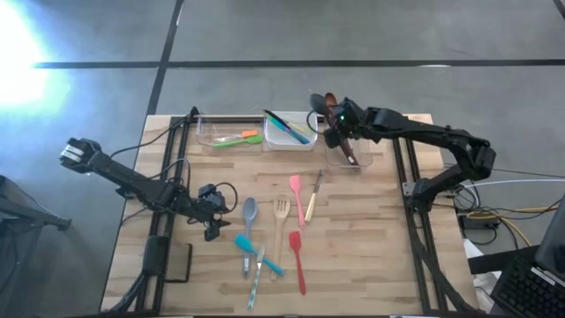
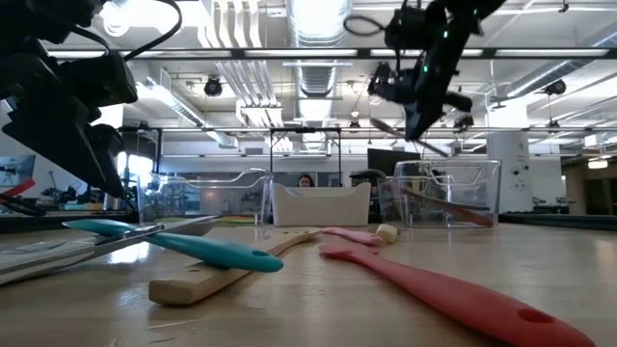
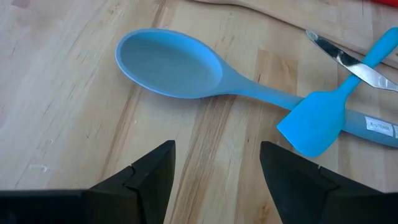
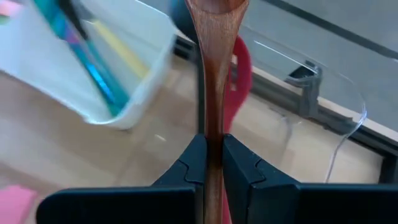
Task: Pick & Place Kitchen Items
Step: Put the brown ladle into the right transparent bin, then put the blue knife into the white bin
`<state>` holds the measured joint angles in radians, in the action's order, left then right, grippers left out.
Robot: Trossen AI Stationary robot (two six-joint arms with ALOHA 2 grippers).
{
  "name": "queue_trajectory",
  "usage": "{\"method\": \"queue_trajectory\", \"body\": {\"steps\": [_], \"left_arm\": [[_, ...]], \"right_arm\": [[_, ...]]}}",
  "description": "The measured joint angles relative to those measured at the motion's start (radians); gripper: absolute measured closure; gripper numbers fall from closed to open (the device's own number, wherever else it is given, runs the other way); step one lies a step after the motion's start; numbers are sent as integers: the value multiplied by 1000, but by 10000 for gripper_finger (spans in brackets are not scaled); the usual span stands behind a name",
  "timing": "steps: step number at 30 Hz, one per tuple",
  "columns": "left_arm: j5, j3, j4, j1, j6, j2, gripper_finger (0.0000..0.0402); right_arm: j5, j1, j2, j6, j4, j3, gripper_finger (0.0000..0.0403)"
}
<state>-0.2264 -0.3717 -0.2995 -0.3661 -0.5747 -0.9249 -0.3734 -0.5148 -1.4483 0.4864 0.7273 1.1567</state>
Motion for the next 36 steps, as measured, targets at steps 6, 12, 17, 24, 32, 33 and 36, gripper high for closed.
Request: {"method": "queue_trajectory", "body": {"steps": [6,12,17,24,32,33,36], "left_arm": [[-7,0,0,0,2,0,165],[-43,0,0,2,6,0,165],[-43,0,0,3,1,0,165],[-42,0,1,4,0,0,165],[-35,0,2,4,-1,0,165],[-34,0,2,4,-1,0,165],[-26,0,2,4,-2,0,165]], "right_arm": [[55,-102,-38,-62,-39,-65,388],[112,-139,-81,-103,-98,-133,388],[136,-141,-113,-112,-122,-166,388],[136,-142,-174,-136,-133,-164,359],[139,-137,-169,-159,-128,-110,295],[139,-137,-157,-160,-128,-101,290],[139,-137,-126,-162,-128,-76,276]]}}
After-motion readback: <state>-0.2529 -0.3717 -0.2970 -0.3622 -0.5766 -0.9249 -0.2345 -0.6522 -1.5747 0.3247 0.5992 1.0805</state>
